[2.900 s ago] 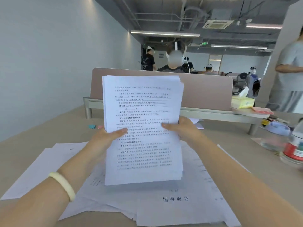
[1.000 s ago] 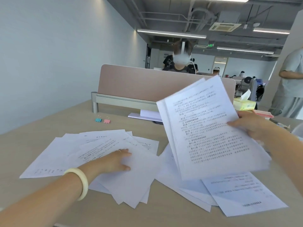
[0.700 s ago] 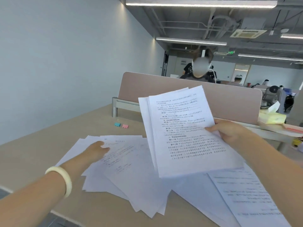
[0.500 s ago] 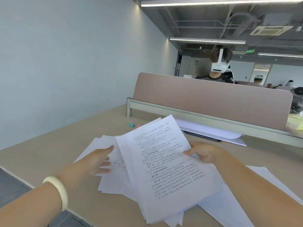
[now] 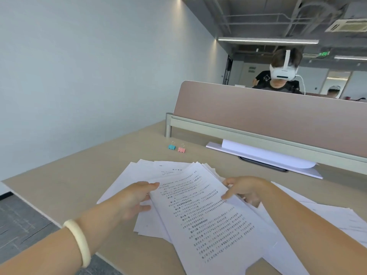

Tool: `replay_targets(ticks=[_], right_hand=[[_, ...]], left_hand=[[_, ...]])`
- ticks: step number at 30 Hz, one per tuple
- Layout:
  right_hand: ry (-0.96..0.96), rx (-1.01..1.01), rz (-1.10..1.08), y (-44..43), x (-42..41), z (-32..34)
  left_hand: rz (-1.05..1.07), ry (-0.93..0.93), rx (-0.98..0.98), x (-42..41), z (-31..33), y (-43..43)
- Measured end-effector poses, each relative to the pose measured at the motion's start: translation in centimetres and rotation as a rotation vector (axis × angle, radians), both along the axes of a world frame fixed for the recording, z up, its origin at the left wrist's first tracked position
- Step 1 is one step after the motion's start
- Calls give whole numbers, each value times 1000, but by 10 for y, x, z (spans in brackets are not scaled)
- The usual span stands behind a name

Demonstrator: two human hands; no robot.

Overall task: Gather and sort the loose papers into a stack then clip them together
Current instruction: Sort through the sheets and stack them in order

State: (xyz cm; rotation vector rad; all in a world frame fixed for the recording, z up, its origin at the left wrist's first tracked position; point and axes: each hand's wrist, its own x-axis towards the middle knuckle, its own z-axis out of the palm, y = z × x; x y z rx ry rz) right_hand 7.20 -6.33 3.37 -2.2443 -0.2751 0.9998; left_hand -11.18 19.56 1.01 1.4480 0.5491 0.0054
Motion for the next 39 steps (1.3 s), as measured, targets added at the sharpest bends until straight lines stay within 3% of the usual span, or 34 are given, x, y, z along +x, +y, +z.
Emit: replay_targets(ticks=[5, 11, 20, 26, 31, 34, 39], right_hand=[[-5, 66, -65, -5, 3, 0], [39, 29, 54, -9, -10, -1], [126, 504, -128, -70, -19, -2], [-38, 815, -229, -81, -46, -8], [-332, 969, -208, -71, -67, 28], [-415, 1016, -182, -63, -79, 57], [-499, 1023, -152, -49, -87, 70]], left_hand=[[18, -17, -33, -3, -3, 2], [44, -9, 4, 0, -1, -8], [33, -74, 149, 5, 4, -19], [-349, -144, -34, 15, 18, -54], [-171, -476, 278, 24, 56, -68], [-69, -565, 460, 27, 87, -69], [-97, -595, 409, 28, 94, -77]])
